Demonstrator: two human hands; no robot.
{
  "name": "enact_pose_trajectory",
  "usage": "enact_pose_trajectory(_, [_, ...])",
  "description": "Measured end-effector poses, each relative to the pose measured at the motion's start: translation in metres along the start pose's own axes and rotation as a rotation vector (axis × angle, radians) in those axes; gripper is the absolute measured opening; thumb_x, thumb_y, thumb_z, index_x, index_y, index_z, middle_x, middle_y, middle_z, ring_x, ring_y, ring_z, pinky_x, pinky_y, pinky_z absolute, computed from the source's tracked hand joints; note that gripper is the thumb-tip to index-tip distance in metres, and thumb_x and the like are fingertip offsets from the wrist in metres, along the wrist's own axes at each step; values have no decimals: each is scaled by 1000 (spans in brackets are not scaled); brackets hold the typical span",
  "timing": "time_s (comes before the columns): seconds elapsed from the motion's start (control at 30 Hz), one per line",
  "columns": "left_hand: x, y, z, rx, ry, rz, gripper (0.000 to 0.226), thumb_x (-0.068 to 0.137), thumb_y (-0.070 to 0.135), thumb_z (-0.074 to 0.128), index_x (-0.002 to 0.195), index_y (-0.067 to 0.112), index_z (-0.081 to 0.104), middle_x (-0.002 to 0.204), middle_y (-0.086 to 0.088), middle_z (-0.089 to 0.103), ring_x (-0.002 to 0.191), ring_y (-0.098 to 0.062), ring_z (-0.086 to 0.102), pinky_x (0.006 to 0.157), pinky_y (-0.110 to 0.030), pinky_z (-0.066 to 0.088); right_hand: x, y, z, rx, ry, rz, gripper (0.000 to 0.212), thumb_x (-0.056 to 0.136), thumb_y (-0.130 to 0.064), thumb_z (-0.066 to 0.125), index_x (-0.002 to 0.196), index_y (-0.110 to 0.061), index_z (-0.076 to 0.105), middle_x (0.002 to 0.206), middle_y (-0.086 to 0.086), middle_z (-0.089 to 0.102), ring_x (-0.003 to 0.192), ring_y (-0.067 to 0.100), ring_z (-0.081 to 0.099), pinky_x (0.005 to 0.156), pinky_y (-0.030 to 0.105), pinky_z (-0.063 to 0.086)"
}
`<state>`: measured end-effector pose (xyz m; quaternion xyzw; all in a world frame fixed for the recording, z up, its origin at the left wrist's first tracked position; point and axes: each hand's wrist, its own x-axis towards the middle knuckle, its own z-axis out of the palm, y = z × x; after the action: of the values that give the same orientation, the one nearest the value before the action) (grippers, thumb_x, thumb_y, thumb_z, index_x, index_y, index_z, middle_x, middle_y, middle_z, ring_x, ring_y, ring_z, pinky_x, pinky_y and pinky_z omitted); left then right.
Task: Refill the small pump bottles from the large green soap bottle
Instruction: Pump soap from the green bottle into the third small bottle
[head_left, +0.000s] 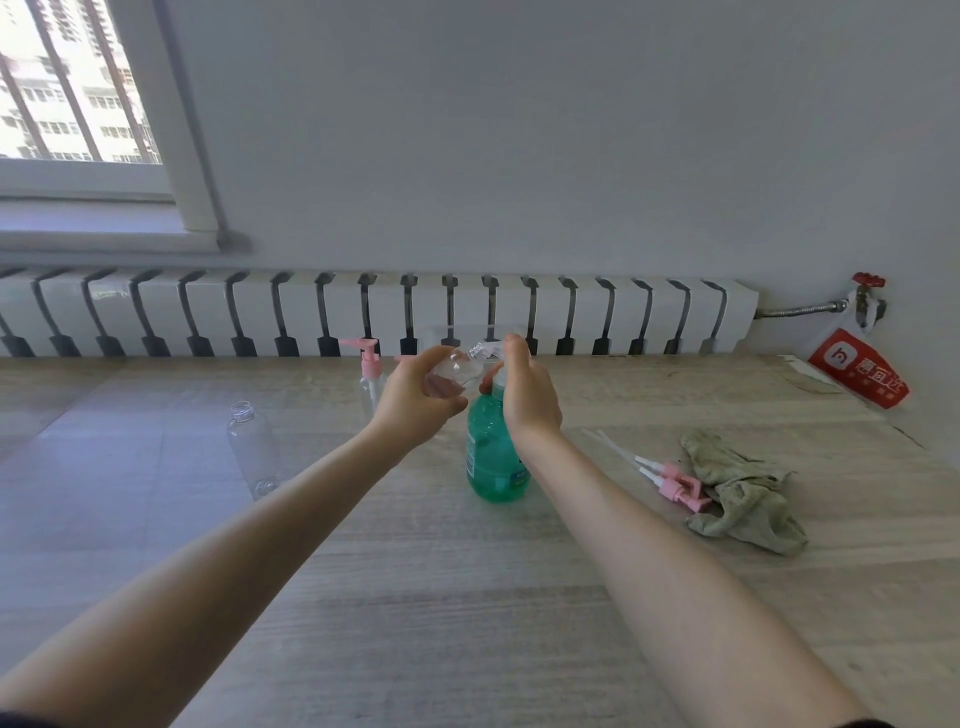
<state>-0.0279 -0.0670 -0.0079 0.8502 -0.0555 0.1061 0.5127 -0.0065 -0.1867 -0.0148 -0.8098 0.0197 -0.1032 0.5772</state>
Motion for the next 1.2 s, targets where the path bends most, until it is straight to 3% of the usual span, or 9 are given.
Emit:
enact_pose_trajectory(0.13, [1,-2,2,10,3,4,62,80,-2,69,136,13,47,93,11,56,81,-1,58,78,-20,45,-3,-3,3,3,37,16,59,79,-60,13,69,-15,49,73,4,55,64,12,46,62,26,34])
enact_pose_trajectory(0.33, [2,-3,4,-13,-5,9,60,80,-3,69,134,12,48,101,3,62,86,-5,61,85,-26,50,-2,-2,4,-3,47,4,58,78,-55,10,67,-14,49,68,5,51,60,13,43,60,26,33])
enact_pose_trajectory(0.47, [2,-4,3,6,0,3,61,80,-2,69,135,11,47,89,15,56,80,7,53,81,-20,44,-2,-3,5,-17,33,3,59,78,-55,9,64,-14,49,66,2,52,62,13,45,60,26,34])
enact_pose_trajectory(0.7, [2,-4,3,1,0,-7,62,81,0,69,137,11,45,90,15,56,80,8,53,79,-19,43,-1,-2,1,-7,35,15,53,99,-51,20,62,-20,43,68,-1,50,67,11,47,69,29,36])
enact_pose_trajectory(0.8, [1,-2,3,-7,5,-6,63,81,0,69,138,11,44,92,13,58,81,5,54,79,-19,43,-6,-6,-2,13,25,17,68,99,-54,19,95,-4,65,98,15,64,95,25,59,85,40,42])
enact_pose_trajectory(0.9, [1,0,3,-13,6,-4,64,82,0,68,139,11,42,86,18,53,81,3,55,83,-22,43,-8,-9,-6,33,8,0,74,98,-54,18,125,5,53,127,21,56,119,32,51,99,42,38])
enact_pose_trajectory(1.0, [1,0,2,-8,0,6,62,82,0,68,138,11,44,86,15,56,81,1,57,81,-22,44,-7,-10,-5,37,-3,4,73,98,-56,19,121,1,58,125,18,58,115,28,54,93,38,39])
enact_pose_trajectory(1.07, [1,-1,1,-11,-1,1,62,82,0,68,137,11,44,87,13,58,83,-2,58,81,-22,45,-4,-8,-2,55,-3,20,72,97,-57,20,104,1,63,114,20,62,103,27,59,83,35,41])
enact_pose_trajectory(1.2, [2,-2,1,-22,0,-9,62,81,0,68,137,12,45,90,11,59,88,-7,61,83,-23,46,-3,-8,0,69,-1,47,70,98,-53,23,110,5,60,97,19,64,101,34,58,81,36,41])
